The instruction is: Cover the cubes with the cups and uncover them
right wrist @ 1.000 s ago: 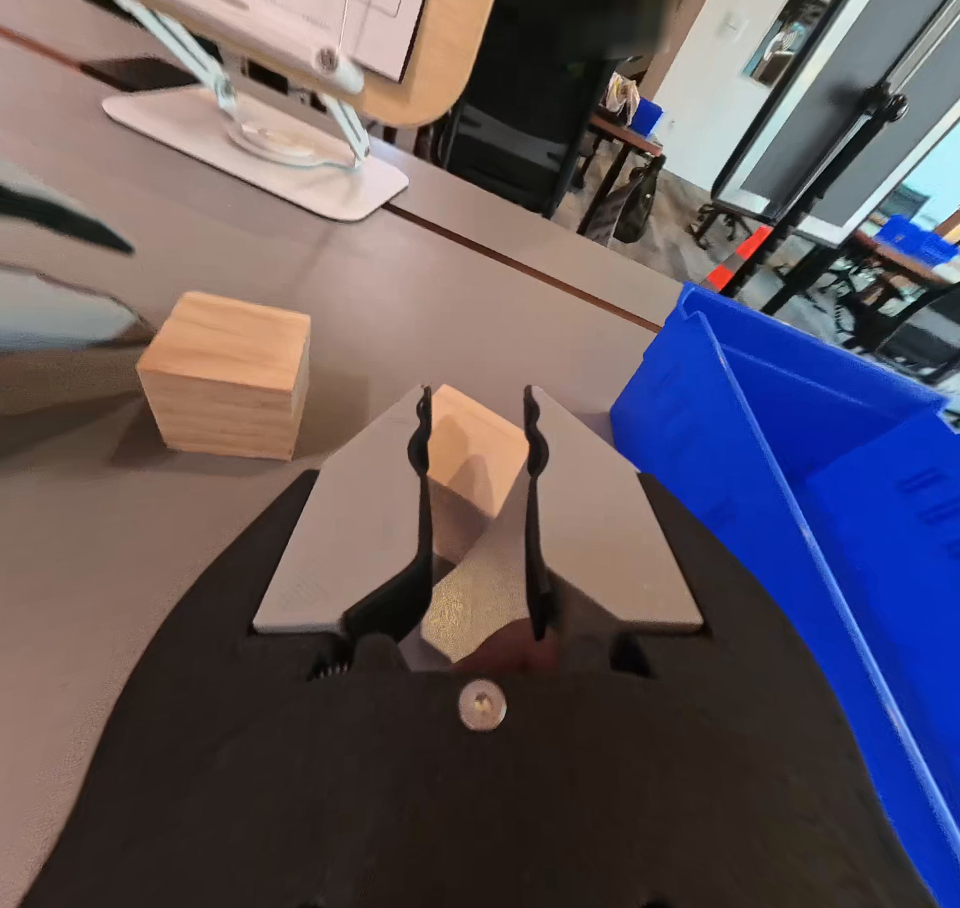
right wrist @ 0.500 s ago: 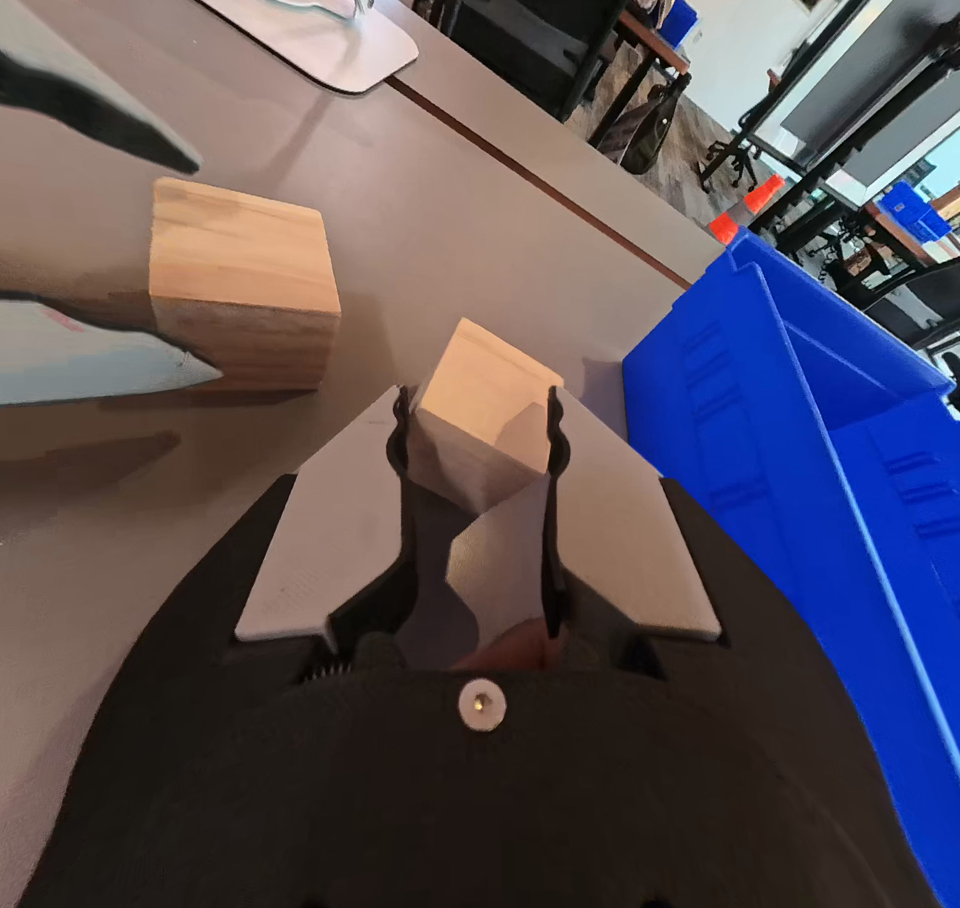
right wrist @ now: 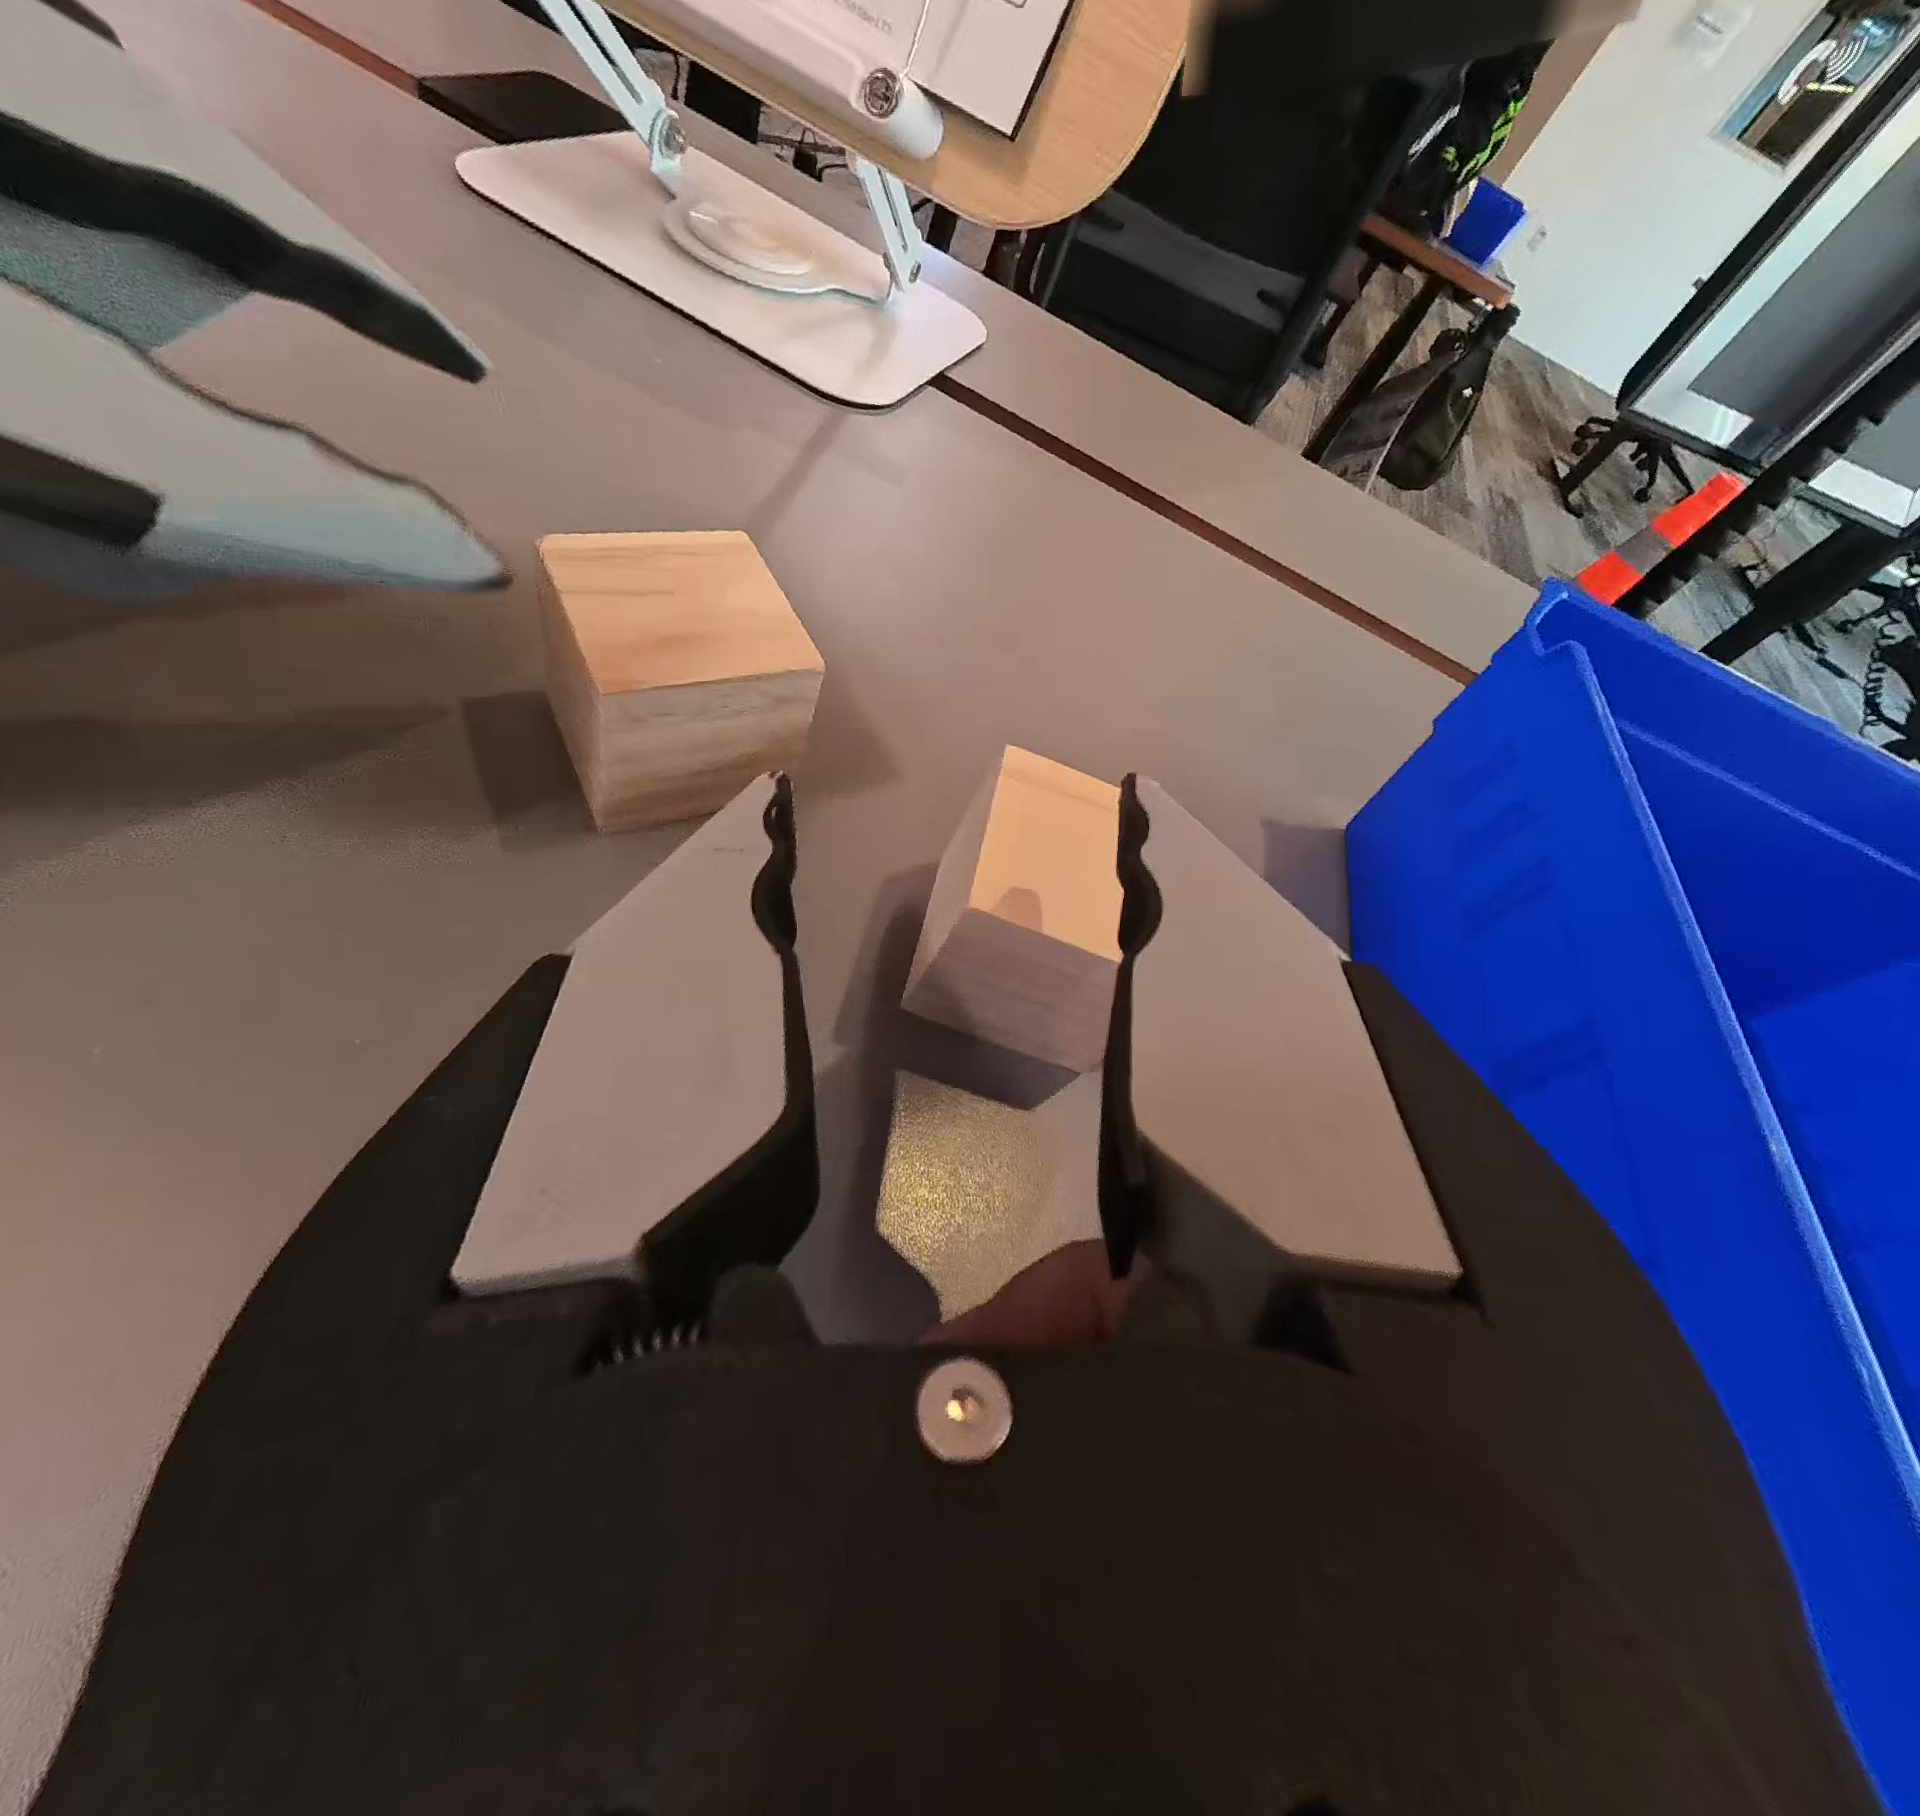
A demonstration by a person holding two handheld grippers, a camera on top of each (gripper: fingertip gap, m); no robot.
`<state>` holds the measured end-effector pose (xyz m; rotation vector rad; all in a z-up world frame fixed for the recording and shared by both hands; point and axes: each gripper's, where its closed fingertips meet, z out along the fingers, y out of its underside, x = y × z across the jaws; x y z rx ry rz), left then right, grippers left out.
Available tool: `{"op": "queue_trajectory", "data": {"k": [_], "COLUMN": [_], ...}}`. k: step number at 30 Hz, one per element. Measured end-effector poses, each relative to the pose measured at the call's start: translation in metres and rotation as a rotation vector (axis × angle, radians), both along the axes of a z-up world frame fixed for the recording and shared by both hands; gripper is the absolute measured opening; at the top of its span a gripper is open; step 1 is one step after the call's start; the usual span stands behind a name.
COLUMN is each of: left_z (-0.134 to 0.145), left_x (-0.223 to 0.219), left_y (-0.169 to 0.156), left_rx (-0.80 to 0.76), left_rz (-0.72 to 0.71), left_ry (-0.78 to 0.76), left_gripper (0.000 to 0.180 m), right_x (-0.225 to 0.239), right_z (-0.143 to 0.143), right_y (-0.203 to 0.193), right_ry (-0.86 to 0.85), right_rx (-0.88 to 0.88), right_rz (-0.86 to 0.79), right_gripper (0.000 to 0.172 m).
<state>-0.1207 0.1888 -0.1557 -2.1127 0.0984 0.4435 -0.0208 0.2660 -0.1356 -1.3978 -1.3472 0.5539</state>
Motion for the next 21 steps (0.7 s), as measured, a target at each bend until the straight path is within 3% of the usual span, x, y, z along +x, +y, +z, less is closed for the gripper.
{"op": "queue_trajectory", "data": {"k": [2,4,7,11,19,21], "left_z": [-0.002,-0.017,-0.024,-0.029,-0.041,-0.043], "left_x": [-0.017,-0.006,0.002,0.024,0.049,0.045], "left_y": [0.001,0.005,0.008,0.01,0.001,0.0], "left_rx": [0.012,-0.038,-0.065,-0.084,-0.149,-0.167], "left_rz": [0.115,0.063,0.005,-0.134,-0.292,-0.27], "left_ry": [-0.014,-0.076,-0.022,0.002,-0.02,0.007], "left_gripper": [0.044,0.041,0.033,0.006,0.012,0.018], "right_x": [0.0,0.0,0.002,0.003,0.011,0.013], "right_z": [0.001,0.002,0.004,0.006,-0.003,-0.004], "right_y": [0.001,0.002,0.006,0.011,0.026,0.028], "right_ry": [0.008,0.014,0.024,0.037,-0.009,-0.03], "right_rx": [-0.007,-0.017,-0.023,-0.027,-0.079,-0.044], "right_rz": [-0.004,-0.014,-0.029,-0.047,-0.099,-0.108], "right_gripper": [0.059,0.057,0.055,0.055,0.056,0.052]}}
